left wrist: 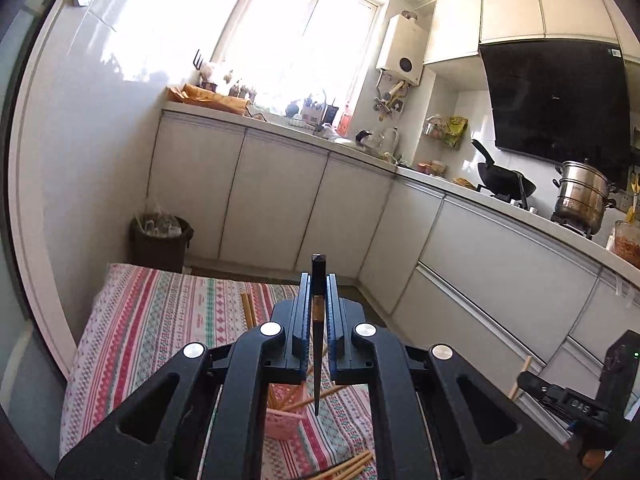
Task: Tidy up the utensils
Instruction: 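Carry both held chopsticks over the pink mesh cup and lower them in, then open both tools to drop the chopsticks into the pink cup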
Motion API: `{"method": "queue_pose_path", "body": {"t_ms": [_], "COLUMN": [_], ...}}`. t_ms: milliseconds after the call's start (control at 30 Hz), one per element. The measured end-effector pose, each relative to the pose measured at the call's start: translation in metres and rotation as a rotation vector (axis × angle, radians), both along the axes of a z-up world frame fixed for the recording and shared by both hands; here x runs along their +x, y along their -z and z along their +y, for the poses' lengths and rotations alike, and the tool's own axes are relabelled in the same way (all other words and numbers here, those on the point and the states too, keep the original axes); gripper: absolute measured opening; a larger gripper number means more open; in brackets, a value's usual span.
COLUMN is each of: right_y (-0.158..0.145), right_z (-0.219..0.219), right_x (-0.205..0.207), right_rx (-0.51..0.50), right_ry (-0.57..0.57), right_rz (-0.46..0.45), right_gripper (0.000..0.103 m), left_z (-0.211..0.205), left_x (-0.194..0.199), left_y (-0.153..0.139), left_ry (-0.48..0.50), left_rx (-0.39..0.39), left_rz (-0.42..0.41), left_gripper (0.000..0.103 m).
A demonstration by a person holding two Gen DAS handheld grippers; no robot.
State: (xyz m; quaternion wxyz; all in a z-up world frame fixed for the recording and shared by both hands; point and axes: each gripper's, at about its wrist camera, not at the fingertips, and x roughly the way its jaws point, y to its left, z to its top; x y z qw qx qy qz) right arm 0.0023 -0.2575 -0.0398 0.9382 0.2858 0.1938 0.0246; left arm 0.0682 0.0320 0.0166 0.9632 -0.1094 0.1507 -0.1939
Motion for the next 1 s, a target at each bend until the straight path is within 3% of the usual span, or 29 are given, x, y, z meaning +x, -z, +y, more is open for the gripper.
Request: {"method": "queue_pose_path", "body": {"t_ms": [133, 333, 467, 567, 700, 867, 1000], "right_y": [-0.021, -0.061, -0.080, -0.087, -0.085, -0.072, -0.058], "right_z": [0.004, 0.014, 0.027, 0.040, 0.059, 0.079, 0.095], "right_x": [0.002, 0.023, 0.039, 0.054, 0.077, 0.104, 0.131], "right_rx": [-0.053, -0.049, -0.063, -0.082, -0.114, -0.134, -0.158], "right_ry": [0.032, 0.026, 0.029, 0.027, 0.040, 0.074, 0.111], "right_rz": [-0.074, -0.176, -0.235, -0.247, -0.250, -0.236, -0.214], "right_gripper": [0.009, 0.009, 0.009, 0.009, 0.009, 0.009, 0.009], "left_z": [-0.005, -0.012, -0.018, -0.010, 0.013, 0.044, 0.064], "left_x": [0.019, 0.044, 0.064, 0.065, 0.052, 0.022, 0.012], "left_y": [0.009, 0.032, 0.060, 0.074, 0.059, 0.021, 0.007], "left_ry": [-0.053, -0.098, -0.080, -0.101, -0.132, -0.170, -0.184], "left_rx": [0.021, 0.059, 0.093, 0.056, -0.026, -0.093, -0.131], "left_rz": [-0.007, 0.000, 0.070, 0.112, 0.089, -0.018, -0.045], "left_gripper": [0.006, 0.006, 0.007, 0.007, 0.010, 0.029, 0.030]}}
